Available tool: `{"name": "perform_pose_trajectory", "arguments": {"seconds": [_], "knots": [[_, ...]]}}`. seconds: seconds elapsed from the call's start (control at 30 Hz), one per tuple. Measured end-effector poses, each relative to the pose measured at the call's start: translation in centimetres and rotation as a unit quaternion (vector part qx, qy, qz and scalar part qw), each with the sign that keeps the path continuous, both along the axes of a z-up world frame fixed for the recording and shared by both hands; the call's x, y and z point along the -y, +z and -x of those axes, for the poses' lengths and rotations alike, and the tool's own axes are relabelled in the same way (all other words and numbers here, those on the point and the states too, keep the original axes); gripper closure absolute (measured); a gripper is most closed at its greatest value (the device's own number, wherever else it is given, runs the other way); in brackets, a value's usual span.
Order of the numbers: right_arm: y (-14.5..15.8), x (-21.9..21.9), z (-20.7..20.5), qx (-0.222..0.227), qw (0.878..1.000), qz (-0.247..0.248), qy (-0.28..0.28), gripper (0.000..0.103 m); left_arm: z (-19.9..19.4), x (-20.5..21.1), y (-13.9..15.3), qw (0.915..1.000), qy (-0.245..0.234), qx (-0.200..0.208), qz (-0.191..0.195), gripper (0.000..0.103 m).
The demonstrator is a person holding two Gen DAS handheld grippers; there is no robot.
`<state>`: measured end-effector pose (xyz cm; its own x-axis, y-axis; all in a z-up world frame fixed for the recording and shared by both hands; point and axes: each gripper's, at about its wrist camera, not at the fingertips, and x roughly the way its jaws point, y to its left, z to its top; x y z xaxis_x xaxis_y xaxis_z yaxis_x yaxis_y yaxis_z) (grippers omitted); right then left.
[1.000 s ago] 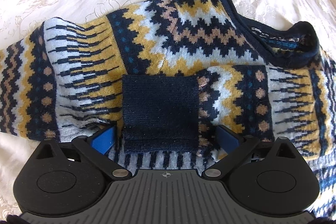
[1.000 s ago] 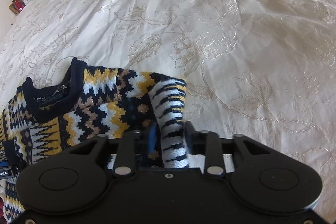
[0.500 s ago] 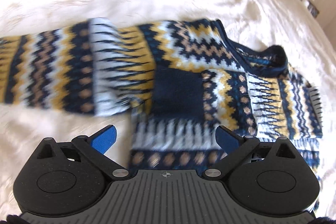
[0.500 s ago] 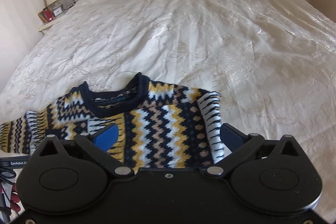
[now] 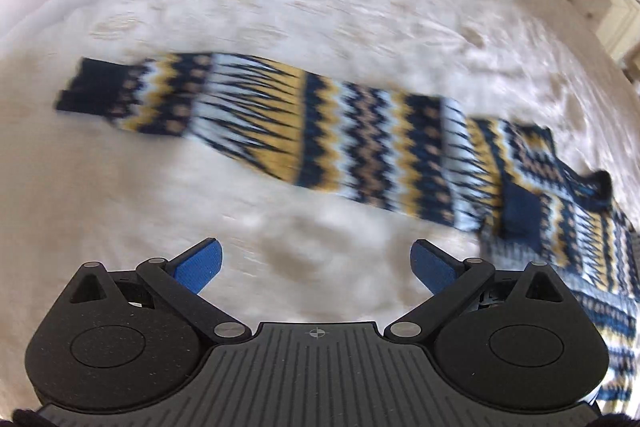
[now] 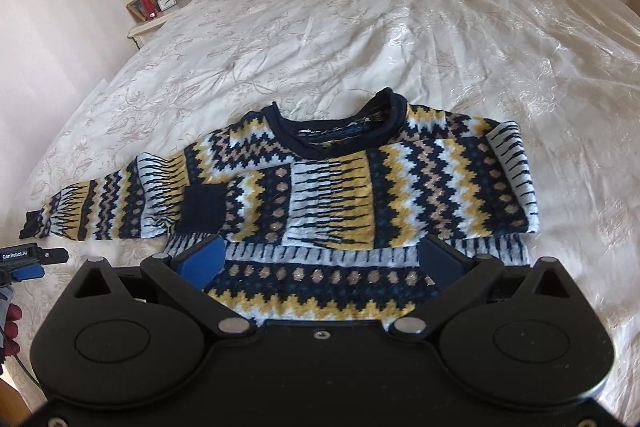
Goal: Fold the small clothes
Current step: 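Move the left gripper to the other sleeve cuff and close on it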
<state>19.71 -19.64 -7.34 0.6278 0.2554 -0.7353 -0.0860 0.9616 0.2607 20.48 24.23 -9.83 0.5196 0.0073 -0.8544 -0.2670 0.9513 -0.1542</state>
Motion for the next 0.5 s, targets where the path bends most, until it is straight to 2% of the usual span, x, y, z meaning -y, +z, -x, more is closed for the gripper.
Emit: {"name": "perform_pose_trajectory", "arguments": {"seconds": [0.27,0.5], "knots": [[0.3,-3.5,0.6,-0.006,1.000,-0.004,-0.008,0.000,-1.8,-8.9,0.2,0.9981,0.061,0.014,-0.001,0.001],[1.2,-6.5,-0.1,-0.005,1.000,0.007,0.001,0.000,-4.7,-13.6,-2.2,0.9954,0.088,0.013,0.033,0.001]]}}
